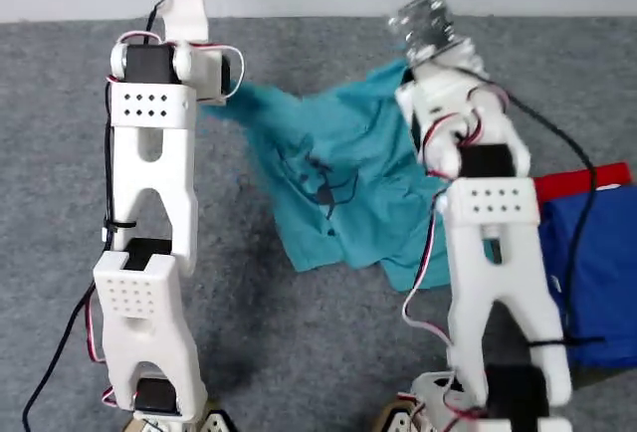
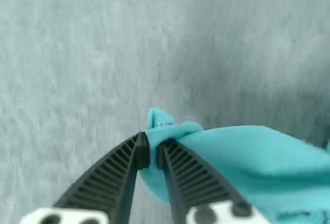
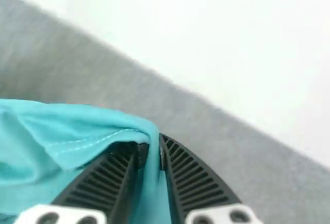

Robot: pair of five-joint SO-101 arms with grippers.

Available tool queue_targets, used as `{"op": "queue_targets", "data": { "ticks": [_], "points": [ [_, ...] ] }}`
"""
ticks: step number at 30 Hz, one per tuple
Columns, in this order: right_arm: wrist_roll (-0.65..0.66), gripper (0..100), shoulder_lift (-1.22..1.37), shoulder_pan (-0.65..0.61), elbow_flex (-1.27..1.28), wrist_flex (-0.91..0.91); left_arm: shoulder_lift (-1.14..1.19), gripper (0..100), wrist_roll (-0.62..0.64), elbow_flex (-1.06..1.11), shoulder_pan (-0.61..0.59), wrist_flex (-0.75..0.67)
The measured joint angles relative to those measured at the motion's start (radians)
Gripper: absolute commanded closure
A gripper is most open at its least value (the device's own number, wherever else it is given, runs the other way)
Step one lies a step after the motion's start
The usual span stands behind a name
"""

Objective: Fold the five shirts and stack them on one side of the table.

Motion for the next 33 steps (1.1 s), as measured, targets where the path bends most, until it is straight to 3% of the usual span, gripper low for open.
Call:
{"op": "queue_targets", "data": {
  "ticks": [7,15,18,26,33],
  "points": [
    [0.000,98.8,0.186,0.029,-0.408,0.075,0.000,99,0.000,-0.160,0.000,-0.069],
    [-0.003,98.8,0.222,0.029,-0.893,0.417,-0.017,99,0.000,-0.598,0.000,0.178],
    [-0.006,98.8,0.210,0.029,-1.045,0.617,-0.046,99,0.000,-0.651,0.000,0.227],
    [-0.006,98.9,0.061,0.029,-1.287,0.999,-0.339,99,0.000,-0.554,0.051,0.238],
    [-0.006,98.9,-0.112,0.029,-1.327,1.079,-0.767,99,0.000,-0.107,0.066,0.238]
  ]
}}
